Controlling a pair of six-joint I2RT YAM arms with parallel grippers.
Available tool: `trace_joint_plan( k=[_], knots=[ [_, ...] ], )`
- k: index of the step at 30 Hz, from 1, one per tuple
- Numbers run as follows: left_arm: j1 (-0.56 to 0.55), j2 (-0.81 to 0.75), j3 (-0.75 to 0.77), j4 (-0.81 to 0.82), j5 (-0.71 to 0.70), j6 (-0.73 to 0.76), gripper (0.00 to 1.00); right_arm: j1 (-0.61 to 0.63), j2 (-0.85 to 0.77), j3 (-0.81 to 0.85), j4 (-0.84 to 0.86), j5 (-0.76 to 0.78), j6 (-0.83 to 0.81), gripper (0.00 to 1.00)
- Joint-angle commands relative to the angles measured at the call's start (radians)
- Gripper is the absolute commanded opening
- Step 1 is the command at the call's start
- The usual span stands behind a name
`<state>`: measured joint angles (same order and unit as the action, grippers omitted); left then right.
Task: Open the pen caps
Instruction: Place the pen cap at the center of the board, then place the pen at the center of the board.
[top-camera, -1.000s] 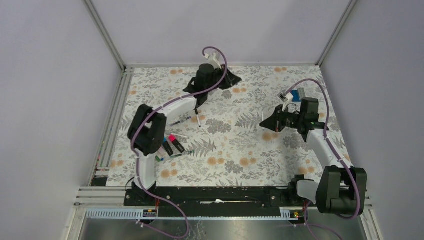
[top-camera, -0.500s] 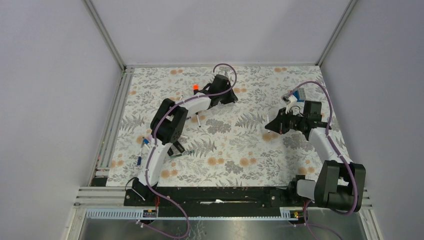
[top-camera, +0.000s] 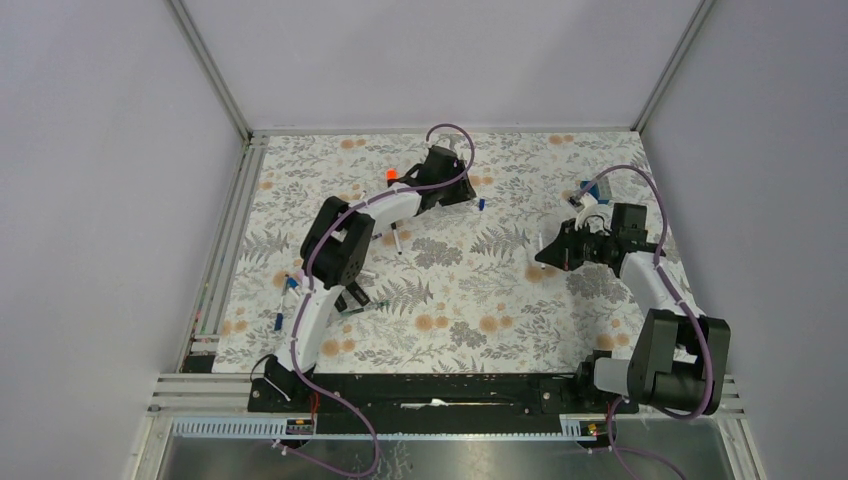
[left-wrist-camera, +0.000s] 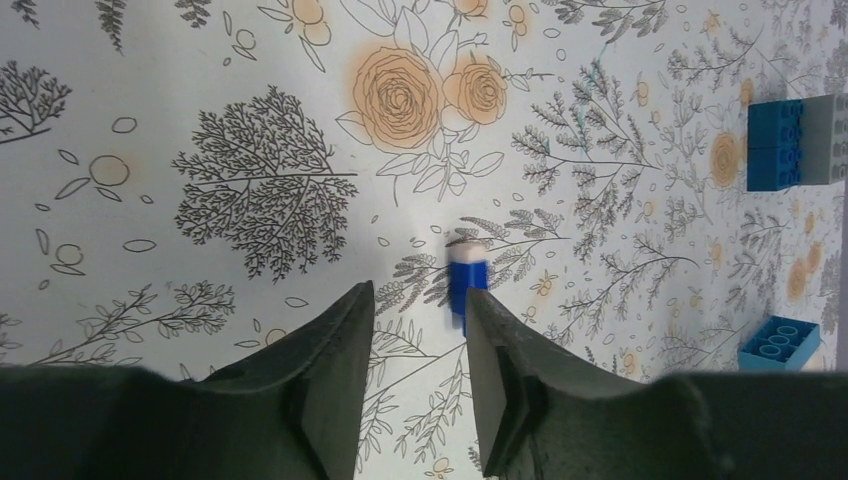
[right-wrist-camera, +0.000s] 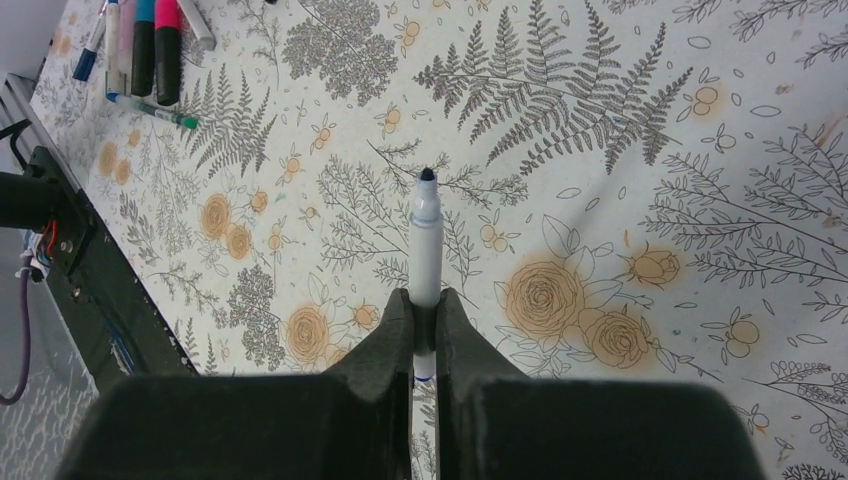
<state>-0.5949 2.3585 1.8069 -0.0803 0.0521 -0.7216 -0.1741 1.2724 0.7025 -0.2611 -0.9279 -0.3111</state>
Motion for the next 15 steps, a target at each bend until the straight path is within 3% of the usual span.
trace_joint_plan(
  k=[1,4,9,15],
  knots=[
    [0.007,-0.098,0.019,0.037,-0.027,0.099,0.46,-0.004,0.049,0.064,-0.049,0.001,-0.043,0.0],
    [0.007,-0.186,-0.031,0.054,-0.048,0.169,0.53,-0.004,0.1,0.136,-0.104,0.023,-0.063,0.0],
    [0.011,-0.434,-0.254,0.185,-0.127,0.315,0.65,0.007,0.208,0.275,-0.15,0.132,-0.063,0.0],
    [0.016,-0.769,-0.598,0.347,-0.169,0.466,0.98,0.051,0.376,0.458,-0.133,0.359,0.002,0.0]
  ],
)
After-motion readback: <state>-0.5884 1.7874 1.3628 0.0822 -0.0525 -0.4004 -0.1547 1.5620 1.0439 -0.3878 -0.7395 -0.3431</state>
